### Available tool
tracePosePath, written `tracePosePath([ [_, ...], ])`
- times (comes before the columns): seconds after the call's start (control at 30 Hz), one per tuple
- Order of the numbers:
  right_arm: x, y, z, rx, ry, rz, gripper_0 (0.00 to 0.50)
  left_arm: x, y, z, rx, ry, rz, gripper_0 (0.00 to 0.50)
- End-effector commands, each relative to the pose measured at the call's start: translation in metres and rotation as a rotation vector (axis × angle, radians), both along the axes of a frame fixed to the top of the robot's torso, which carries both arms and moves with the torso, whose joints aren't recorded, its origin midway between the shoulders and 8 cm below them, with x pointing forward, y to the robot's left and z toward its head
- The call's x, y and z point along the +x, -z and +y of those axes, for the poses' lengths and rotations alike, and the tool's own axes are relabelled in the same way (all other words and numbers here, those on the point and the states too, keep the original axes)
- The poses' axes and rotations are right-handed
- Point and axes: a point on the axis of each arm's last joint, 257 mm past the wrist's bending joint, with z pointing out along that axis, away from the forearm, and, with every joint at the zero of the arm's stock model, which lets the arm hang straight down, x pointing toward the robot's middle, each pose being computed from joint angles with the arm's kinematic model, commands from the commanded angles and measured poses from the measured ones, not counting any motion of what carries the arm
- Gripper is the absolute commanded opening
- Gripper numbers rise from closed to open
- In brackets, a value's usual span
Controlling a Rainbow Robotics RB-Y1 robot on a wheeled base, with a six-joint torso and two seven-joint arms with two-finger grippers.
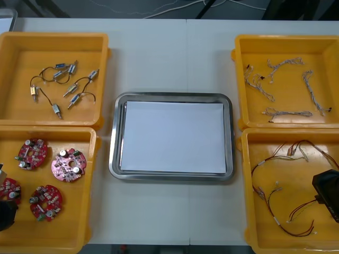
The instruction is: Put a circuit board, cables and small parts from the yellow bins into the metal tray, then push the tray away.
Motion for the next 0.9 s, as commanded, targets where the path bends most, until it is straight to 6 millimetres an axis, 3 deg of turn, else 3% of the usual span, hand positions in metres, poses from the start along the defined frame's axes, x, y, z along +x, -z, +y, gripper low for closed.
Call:
tracePosePath([
  [0.03, 0.014, -0.046, -0.012, -0.080, -0.076, -0.057, 0.000, 0.008, 0.001, -0.008, -0.014, -0.010, -0.021, 0.000],
  [0.23, 0.013, -0.069, -0.008, -0.145, -0.173, -0.067, 0.000, 0.011, -0.002, -0.010, -0.025, -0.010, -0.030, 0.000],
  [0.47, 0.010, -0.089, -0.014, -0.290, -0.369, -0.058, 0.000, 0.014, -0.028, -0.011, -0.035, -0.005, -0.043, 0.000],
  [0.7, 0.000, -0.106, 0.004, -0.377, -0.609, -0.039, 0.000, 0.025, -0.056, -0.017, -0.070, 0.017, -0.087, 0.000],
  [0.9, 0.003, -0.128, 0.024, -0.486, -0.825, -0.085, 0.000, 0.017, -0.079, -0.017, -0.054, 0.034, -0.056, 0.000],
])
